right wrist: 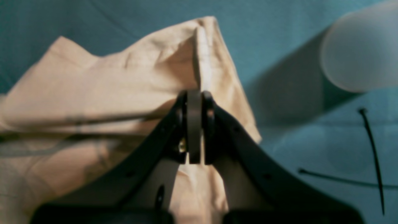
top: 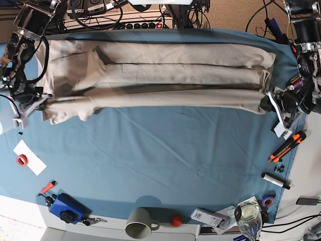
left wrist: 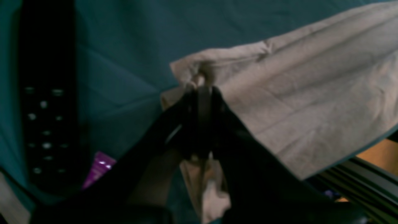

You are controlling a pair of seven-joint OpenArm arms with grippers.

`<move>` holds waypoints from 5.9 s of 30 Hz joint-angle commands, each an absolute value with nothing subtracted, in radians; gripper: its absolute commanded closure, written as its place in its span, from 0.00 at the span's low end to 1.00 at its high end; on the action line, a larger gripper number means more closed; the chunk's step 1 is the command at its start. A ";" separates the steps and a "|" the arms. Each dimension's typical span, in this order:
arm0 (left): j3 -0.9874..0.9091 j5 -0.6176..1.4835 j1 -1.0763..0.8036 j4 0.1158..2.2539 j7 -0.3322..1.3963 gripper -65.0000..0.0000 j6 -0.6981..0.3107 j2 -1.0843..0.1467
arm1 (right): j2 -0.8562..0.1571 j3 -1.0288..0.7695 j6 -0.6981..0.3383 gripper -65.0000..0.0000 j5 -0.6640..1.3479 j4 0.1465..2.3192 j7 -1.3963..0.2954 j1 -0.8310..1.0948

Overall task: Fold the T-shirt properly
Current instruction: 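Lift the shirt's side edge with both grippers and fold it over lengthwise, then lower the folded edge onto the shirt and release with both grippers, then grasp the shirt end with the left gripper and drag it toward the right gripper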

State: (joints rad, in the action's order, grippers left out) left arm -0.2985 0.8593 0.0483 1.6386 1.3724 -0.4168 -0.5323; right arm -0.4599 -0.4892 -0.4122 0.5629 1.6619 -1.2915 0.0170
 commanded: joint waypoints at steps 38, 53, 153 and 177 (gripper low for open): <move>-0.508 0.883 -0.269 1.845 1.342 1.00 -0.417 -0.542 | -0.474 -0.547 -0.429 1.00 0.587 1.748 -1.320 0.228; -0.508 0.868 -0.269 1.845 1.322 1.00 -0.433 -0.523 | -0.474 -0.547 -0.429 1.00 0.587 1.749 -1.331 0.285; -0.264 1.009 -0.329 2.086 1.295 1.00 -0.472 -0.174 | -0.476 -0.585 -0.430 0.64 0.470 1.870 -1.180 0.285; 0.396 0.373 -0.162 1.994 1.071 1.00 -0.314 0.078 | -0.474 -0.585 -0.381 0.64 0.388 1.870 -1.143 0.285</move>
State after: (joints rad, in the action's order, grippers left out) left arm 0.3920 0.3588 -0.1764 1.9789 1.1015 -0.3119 0.0624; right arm -0.4507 -0.5751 -0.3847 0.3908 1.8580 -1.1652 0.2913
